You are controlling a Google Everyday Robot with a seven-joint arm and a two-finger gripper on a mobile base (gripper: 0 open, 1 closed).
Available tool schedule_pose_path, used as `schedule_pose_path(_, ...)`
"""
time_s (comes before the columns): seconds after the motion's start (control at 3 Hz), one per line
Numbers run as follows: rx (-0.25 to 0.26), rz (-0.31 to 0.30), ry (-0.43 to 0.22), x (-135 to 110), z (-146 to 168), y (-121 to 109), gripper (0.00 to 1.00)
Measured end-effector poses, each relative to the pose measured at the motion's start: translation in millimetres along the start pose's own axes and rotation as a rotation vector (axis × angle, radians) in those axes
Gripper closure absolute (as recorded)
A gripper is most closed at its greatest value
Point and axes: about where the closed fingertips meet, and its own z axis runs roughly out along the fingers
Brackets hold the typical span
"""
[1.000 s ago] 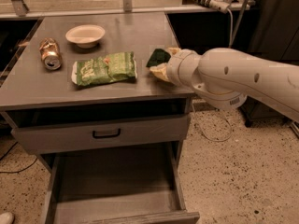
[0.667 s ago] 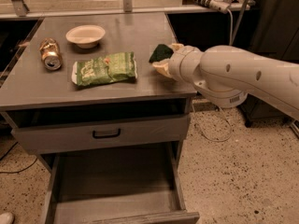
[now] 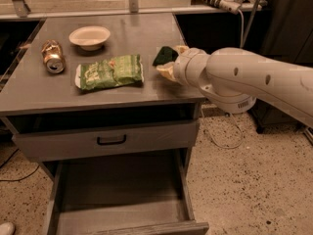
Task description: Pick sponge from middle drawer and place on counter
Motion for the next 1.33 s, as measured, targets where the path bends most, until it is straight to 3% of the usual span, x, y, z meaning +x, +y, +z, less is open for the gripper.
schedule_pose_path(0.67, 0.000, 0.000, 0.000, -0.1, 0.0, 0.0, 0.11)
schedule_pose_path(1.0, 0.000, 0.000, 0.000, -0.1, -0.1, 0.0, 0.00)
schedule_pose_path(1.33, 0.000, 0.000, 0.000, -0.1, -0.1, 0.0, 0.00)
